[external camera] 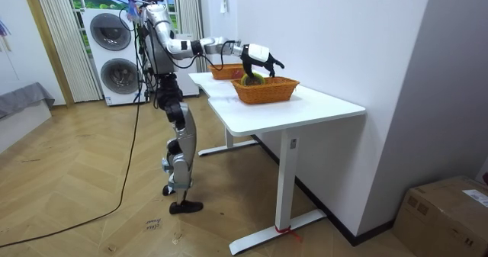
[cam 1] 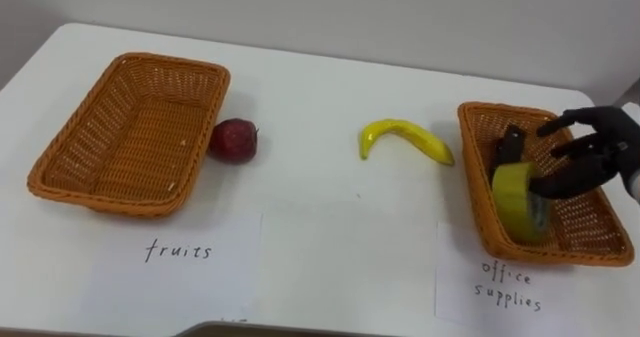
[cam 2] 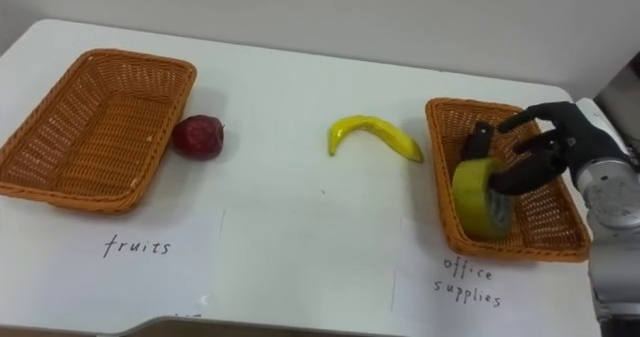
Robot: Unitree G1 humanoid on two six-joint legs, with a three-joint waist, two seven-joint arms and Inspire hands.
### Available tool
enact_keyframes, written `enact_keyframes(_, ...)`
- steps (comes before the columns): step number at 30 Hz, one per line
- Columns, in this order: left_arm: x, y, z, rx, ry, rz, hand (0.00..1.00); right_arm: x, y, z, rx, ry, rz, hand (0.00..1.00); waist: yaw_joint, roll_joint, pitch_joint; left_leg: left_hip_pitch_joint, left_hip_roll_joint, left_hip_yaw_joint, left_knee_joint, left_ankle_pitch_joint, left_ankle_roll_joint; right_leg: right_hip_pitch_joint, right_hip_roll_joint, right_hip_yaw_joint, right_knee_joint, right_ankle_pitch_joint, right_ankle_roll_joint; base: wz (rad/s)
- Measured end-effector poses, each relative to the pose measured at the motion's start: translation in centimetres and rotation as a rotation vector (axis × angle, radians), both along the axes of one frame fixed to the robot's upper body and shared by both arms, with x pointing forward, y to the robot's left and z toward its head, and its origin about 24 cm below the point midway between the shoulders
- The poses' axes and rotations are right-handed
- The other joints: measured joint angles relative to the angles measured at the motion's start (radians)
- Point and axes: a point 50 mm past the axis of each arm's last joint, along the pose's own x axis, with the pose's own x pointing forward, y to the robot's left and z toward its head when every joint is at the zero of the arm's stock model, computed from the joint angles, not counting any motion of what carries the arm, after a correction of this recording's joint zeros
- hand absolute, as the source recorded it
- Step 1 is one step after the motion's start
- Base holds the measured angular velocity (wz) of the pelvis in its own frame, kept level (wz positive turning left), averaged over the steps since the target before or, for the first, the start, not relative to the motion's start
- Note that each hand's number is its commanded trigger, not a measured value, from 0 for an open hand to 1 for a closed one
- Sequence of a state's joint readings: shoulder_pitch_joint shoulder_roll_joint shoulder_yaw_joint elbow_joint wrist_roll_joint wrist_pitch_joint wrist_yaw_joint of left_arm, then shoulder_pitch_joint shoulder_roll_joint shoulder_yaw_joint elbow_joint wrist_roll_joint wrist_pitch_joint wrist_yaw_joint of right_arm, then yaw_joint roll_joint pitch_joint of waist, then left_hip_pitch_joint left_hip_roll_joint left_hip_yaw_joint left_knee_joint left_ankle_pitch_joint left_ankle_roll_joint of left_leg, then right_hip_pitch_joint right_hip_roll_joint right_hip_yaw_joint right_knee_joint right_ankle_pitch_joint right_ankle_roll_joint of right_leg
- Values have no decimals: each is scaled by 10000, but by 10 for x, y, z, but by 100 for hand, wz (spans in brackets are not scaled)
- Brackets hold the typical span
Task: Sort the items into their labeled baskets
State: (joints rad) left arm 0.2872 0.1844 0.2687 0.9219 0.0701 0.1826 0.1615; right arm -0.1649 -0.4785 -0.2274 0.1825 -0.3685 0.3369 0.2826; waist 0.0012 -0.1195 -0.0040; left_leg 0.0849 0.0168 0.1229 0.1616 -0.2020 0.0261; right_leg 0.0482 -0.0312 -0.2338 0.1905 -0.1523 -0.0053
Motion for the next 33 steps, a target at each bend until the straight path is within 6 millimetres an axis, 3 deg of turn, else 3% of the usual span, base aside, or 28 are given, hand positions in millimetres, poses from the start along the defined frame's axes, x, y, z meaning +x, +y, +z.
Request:
enact_keyframes(11, 13, -2, -1, -305, -330, -139, 0, 0, -1, 2, -265, 44, 12, 0, 62, 130, 11, 80, 32, 282, -7, -7, -8, -154, 37, 318, 175, 1, -6, -8)
enact_keyframes(16, 13, -2, 0, -284, -332, -128, 0, 0, 0, 4, -342, -20, 49, 0, 42, -15, -6, 123, 21, 320, -29, -9, -7, -175, 34, 384, 215, -3, -5, -4)
enact_keyframes(24, 11, 2, 1, -138, -371, -163, 0, 7, 7, 47, -1581, -1277, 816, 0, 23, -305, 4, 61, 18, 340, -18, -7, -4, -277, 25, 409, 298, -34, -19, 0)
enact_keyframes(33, 11, 3, 2, -42, -418, -195, 0, 6, 25, 78, -2043, -2590, 1518, 0, 135, -258, 37, 36, 14, 362, -96, -14, 0, -305, 32, 440, 276, -34, -17, 0)
